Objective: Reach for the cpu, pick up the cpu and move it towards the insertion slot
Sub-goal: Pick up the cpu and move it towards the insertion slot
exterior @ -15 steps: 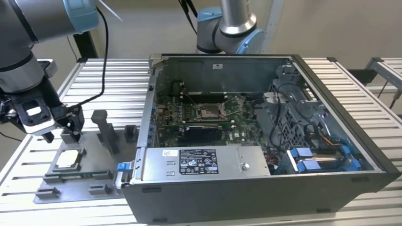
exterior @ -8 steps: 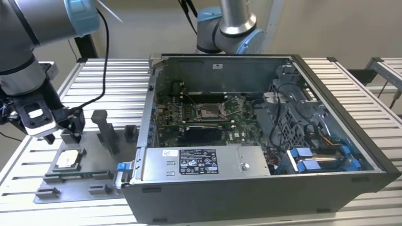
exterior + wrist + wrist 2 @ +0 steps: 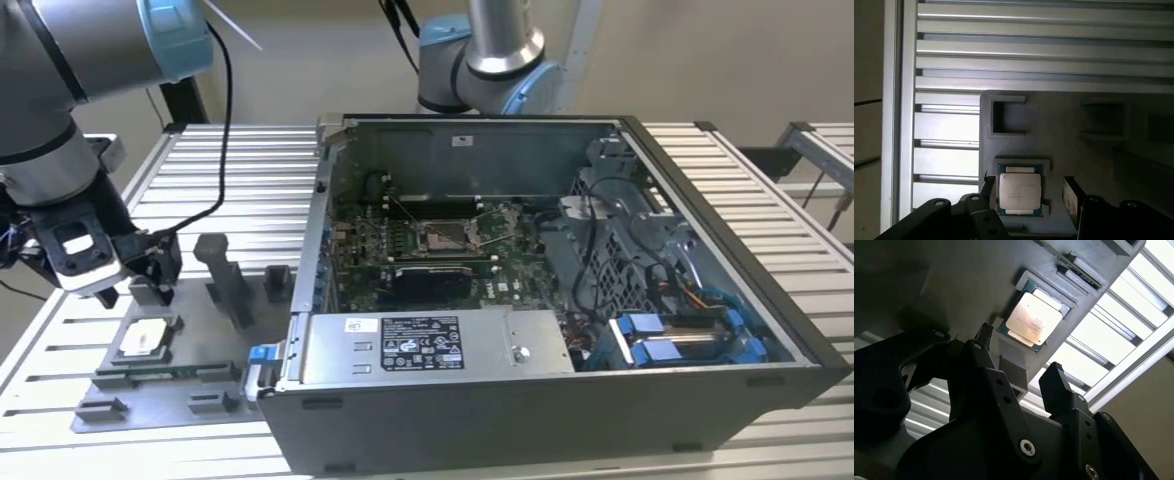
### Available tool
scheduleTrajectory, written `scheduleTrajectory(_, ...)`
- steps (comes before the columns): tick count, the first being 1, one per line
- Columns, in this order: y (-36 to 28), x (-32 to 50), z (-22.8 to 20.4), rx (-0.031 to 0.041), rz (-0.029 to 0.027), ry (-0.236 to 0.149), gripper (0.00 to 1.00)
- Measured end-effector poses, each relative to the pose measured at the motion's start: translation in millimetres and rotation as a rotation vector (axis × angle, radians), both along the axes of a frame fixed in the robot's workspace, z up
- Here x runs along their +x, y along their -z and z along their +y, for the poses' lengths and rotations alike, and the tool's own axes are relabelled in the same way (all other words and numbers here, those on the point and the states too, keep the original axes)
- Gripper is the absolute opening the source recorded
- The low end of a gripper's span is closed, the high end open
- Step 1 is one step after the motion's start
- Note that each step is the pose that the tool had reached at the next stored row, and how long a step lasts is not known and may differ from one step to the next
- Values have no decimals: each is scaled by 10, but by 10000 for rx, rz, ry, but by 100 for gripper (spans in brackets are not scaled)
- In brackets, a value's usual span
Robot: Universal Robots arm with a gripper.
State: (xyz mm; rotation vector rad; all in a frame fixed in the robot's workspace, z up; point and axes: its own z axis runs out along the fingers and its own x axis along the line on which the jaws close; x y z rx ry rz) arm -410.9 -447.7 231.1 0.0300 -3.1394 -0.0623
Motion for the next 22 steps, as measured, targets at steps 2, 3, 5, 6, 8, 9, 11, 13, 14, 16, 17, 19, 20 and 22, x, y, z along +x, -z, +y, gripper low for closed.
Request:
scheduleTrajectory(2,4,0,0,1,-2,0,100)
scheduleTrajectory(3,6,0,0,1,-2,0,100)
scheduleTrajectory(5,11,0,0,0,0,0,100)
scheduleTrajectory(6,14,0,0,1,-1,0,100)
scheduleTrajectory(8,21,-1,-1,1,-1,1,100)
scheduleTrajectory(9,25,-1,-2,0,0,1,100)
scheduleTrajectory(11,32,0,-6,1,-1,0,100)
scheduleTrajectory(13,38,0,-9,1,-2,1,100)
scheduleTrajectory(14,41,0,-11,1,-1,1,100)
scheduleTrajectory(16,45,0,-14,0,0,0,100)
scheduleTrajectory(17,47,0,-15,1,0,1,100)
scheduleTrajectory(19,51,0,-16,1,-1,1,100)
scheduleTrajectory(20,53,0,-18,0,-1,0,100)
scheduleTrajectory(22,56,-1,-20,0,0,0,100)
